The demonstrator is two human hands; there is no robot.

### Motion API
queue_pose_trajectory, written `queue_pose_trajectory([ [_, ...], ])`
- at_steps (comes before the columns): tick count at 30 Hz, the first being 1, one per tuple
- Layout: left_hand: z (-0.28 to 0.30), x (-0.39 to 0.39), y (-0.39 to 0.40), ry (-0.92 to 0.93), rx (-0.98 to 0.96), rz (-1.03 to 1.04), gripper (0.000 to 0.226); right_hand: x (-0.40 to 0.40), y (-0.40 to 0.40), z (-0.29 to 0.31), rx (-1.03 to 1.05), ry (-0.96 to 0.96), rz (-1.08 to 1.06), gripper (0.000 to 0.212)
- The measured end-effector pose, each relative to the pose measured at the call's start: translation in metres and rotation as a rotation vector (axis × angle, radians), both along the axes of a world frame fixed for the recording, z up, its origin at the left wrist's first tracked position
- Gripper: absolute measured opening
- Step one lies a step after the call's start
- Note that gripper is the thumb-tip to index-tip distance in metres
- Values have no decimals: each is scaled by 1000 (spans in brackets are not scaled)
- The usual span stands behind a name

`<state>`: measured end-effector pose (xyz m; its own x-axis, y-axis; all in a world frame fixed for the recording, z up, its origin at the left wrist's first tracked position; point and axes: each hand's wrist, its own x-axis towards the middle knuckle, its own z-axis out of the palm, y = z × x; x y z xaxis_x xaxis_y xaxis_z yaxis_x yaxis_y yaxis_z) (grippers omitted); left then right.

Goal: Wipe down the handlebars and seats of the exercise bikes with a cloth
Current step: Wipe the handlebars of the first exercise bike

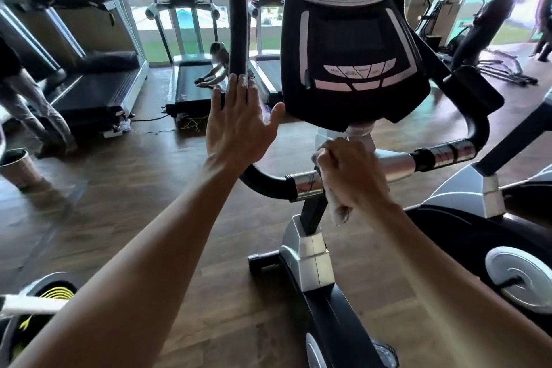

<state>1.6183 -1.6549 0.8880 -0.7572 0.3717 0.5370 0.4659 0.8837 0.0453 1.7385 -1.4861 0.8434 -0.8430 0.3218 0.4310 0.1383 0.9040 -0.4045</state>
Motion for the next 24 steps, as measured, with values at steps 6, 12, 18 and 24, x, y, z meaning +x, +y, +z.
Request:
queue_pose_trajectory([
  [6, 1, 0, -4, 10, -31, -24, 80, 7, 15, -1, 50, 18, 159, 29],
  [12, 0, 0, -3, 22, -20, -5, 85, 22, -6, -18, 170, 130, 270, 37],
  [18, 1, 1, 0, 38, -12, 13, 85, 0, -20, -13, 97, 107, 88, 48],
  [24, -1, -1, -3, 50, -22, -11, 86, 9, 1, -17, 159, 209, 235, 41],
])
